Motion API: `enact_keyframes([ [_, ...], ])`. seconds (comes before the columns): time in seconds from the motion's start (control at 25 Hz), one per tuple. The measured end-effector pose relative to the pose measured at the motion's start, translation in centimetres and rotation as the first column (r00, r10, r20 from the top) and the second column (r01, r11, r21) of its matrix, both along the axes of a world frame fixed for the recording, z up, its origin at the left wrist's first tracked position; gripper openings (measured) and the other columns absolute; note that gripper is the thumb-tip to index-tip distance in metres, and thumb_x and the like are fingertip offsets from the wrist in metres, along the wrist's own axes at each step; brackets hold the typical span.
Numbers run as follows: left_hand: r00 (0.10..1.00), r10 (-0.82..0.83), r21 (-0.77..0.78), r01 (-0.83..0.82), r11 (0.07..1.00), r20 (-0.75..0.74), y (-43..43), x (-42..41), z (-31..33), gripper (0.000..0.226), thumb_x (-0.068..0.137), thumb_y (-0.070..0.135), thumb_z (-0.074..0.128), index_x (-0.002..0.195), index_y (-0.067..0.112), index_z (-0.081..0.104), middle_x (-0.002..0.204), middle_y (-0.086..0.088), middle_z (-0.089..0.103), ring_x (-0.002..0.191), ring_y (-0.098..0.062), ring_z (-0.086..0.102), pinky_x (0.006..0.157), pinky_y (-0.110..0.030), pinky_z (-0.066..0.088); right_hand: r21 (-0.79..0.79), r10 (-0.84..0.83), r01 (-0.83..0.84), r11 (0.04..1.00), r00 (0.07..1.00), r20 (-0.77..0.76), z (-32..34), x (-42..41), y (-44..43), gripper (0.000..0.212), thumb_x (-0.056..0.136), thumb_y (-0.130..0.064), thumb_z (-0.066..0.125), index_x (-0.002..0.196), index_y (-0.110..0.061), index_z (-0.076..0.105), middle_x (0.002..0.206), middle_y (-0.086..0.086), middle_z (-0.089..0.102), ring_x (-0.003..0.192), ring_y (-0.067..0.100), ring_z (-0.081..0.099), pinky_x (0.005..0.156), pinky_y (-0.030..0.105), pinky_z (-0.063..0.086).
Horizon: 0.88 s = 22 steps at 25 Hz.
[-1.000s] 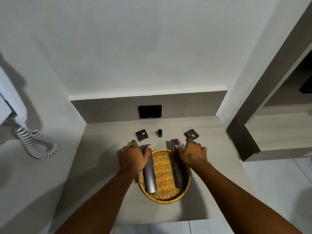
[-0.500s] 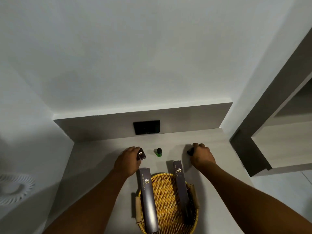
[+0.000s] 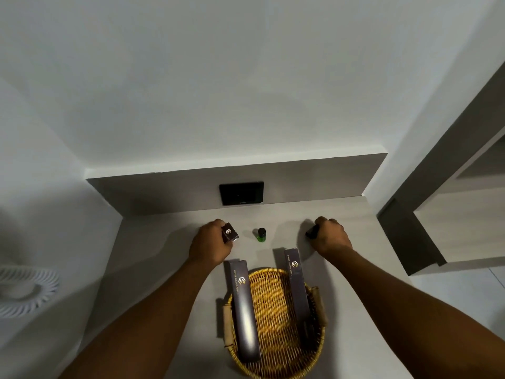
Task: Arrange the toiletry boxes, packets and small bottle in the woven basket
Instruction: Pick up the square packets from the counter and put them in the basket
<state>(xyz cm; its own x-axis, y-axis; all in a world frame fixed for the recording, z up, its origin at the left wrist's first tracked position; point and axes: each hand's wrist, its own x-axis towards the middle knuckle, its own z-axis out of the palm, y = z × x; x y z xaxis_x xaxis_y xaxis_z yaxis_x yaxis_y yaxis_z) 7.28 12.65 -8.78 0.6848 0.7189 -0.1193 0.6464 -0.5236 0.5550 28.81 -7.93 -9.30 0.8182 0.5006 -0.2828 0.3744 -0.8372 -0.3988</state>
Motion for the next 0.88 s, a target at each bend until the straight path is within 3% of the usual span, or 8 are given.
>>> enact_keyframes([
  [0.12,0.991,0.038,0.087,-0.049,0.995,0.127,-2.5,-1.5,3.0,0.055,0.074,0.028,0.078,0.123,0.016,0.056,0.113,-0.007,0.065,0.108,-0.026,0.057,0.089,-0.042,0.051,0.142,0.092,-0.098,0.985,0.995,0.048,3.3,-0.6,0.2,0.046,0.078,-0.015,0.076,0.121,-0.014,0.060,0.117,0.013,0.063,0.110,0.036,0.059,0.092,0.042,0.051],
  [0.24,0.963,-0.253,0.226,0.227,0.947,0.091,-9.3,-5.0,4.3,0.066,0.068,0.045,0.067,0.130,0.030,0.051,0.119,0.007,0.063,0.114,-0.017,0.046,0.096,-0.035,0.037,0.182,0.277,-0.302,0.936,0.949,0.150,6.8,-2.8,0.3,0.061,0.070,-0.016,0.077,0.126,-0.024,0.056,0.116,0.007,0.065,0.113,0.031,0.052,0.090,0.037,0.037],
  [0.36,0.900,-0.428,0.194,0.436,0.879,-0.084,-15.8,-7.7,3.0,0.067,0.065,0.044,0.064,0.129,0.033,0.049,0.120,0.016,0.060,0.113,-0.011,0.038,0.097,-0.031,0.029,0.187,0.478,-0.501,0.845,0.864,0.158,8.5,-7.0,-0.4,0.063,0.068,-0.023,0.078,0.125,-0.033,0.051,0.105,-0.001,0.054,0.106,0.024,0.039,0.078,0.036,0.028],
  [0.48,0.890,-0.406,0.189,0.443,0.876,-0.208,-18.8,-8.5,1.8,0.058,0.069,0.039,0.061,0.126,0.032,0.053,0.120,0.015,0.060,0.117,-0.015,0.037,0.099,-0.038,0.023,0.125,0.616,-0.621,0.773,0.783,0.081,7.9,-11.0,-1.6,0.058,0.071,-0.027,0.077,0.121,-0.035,0.049,0.103,-0.001,0.044,0.101,0.021,0.034,0.075,0.038,0.035],
  [0.6,0.900,-0.344,0.217,0.404,0.888,-0.270,-19.7,-8.2,1.9,0.048,0.072,0.035,0.060,0.120,0.031,0.056,0.119,0.014,0.062,0.120,-0.019,0.036,0.092,-0.041,0.020,0.009,0.681,-0.682,0.731,0.731,0.045,6.5,-13.2,-2.4,0.055,0.075,-0.026,0.073,0.124,-0.028,0.048,0.116,0.012,0.052,0.113,0.034,0.040,0.083,0.040,0.036],
  [0.72,0.898,-0.322,0.204,0.391,0.898,-0.301,-20.0,-7.7,2.0,0.041,0.073,0.030,0.061,0.114,0.032,0.058,0.116,0.013,0.064,0.117,-0.021,0.036,0.089,-0.042,0.023,-0.053,0.705,-0.703,0.709,0.707,0.063,5.2,-14.3,-2.9,0.055,0.077,-0.023,0.076,0.126,-0.018,0.052,0.121,0.014,0.057,0.120,0.034,0.042,0.091,0.039,0.034],
  [0.88,0.901,-0.322,0.206,0.388,0.899,-0.291,-20.8,-8.1,1.1,0.031,0.076,0.030,0.062,0.107,0.031,0.061,0.109,0.012,0.067,0.115,-0.022,0.038,0.090,-0.042,0.028,-0.112,0.721,-0.713,0.692,0.691,0.054,4.1,-14.7,-3.6,0.042,0.080,-0.023,0.074,0.119,-0.021,0.059,0.119,0.011,0.062,0.118,0.032,0.046,0.099,0.039,0.033],
])
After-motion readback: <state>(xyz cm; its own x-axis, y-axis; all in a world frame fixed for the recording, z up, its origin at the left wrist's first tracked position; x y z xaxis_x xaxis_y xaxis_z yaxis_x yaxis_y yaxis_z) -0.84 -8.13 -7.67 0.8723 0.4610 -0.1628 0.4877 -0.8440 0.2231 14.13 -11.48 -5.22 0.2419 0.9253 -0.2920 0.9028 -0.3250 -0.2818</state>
